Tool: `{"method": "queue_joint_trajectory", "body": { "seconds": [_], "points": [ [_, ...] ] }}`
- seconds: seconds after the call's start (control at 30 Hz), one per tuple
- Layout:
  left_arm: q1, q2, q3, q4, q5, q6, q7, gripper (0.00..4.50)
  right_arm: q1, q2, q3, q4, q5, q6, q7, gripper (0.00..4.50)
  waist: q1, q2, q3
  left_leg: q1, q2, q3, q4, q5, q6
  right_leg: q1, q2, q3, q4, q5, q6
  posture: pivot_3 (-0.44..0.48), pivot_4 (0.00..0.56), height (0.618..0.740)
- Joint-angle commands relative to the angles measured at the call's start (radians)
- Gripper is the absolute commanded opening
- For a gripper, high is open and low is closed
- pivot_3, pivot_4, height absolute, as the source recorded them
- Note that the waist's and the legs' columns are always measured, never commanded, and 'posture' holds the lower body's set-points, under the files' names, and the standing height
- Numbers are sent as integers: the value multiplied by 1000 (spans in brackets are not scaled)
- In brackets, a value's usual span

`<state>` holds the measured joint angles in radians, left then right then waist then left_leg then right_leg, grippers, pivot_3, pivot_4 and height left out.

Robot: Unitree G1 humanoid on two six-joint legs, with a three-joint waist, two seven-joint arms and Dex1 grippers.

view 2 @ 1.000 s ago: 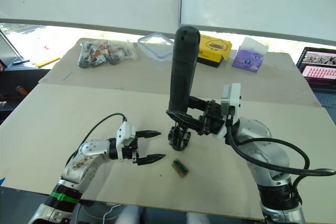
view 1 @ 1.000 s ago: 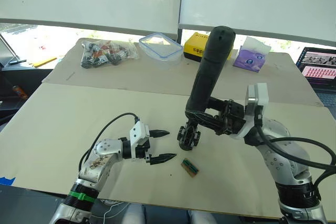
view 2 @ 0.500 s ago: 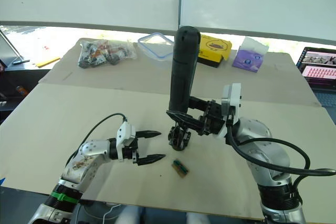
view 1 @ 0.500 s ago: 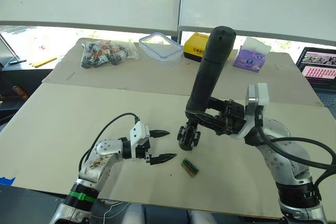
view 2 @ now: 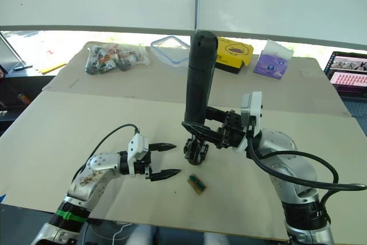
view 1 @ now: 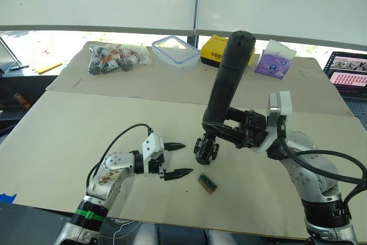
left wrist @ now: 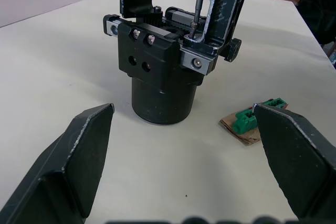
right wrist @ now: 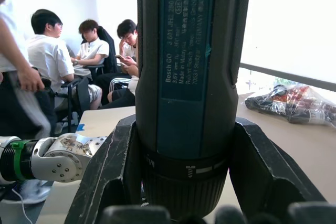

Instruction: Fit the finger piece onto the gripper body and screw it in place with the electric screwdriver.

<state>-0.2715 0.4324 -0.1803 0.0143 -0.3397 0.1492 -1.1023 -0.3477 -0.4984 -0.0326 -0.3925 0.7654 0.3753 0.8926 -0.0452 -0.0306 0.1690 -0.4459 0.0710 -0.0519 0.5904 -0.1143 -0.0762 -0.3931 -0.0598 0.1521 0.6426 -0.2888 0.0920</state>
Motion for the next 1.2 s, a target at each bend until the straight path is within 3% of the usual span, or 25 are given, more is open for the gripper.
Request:
{"method": "queue_joint_trajectory", "body": {
  "seconds": [0.03,1.2],
  "points": [
    [-6,-11,-8,-20,7,-19,8,4500,-15,3,-16,-21,-4,-17,1,1903,0,0,0,0,0,0,0,0,0,0,0,0,0,0,0,0,150,740],
    [-219,-166,-104,267,152,-63,17,4500,-20,24,-8,-29,-27,-8,-16,1903,0,0,0,0,0,-1,0,0,0,0,0,-1,0,4,7,0,150,740]
  ]
}}
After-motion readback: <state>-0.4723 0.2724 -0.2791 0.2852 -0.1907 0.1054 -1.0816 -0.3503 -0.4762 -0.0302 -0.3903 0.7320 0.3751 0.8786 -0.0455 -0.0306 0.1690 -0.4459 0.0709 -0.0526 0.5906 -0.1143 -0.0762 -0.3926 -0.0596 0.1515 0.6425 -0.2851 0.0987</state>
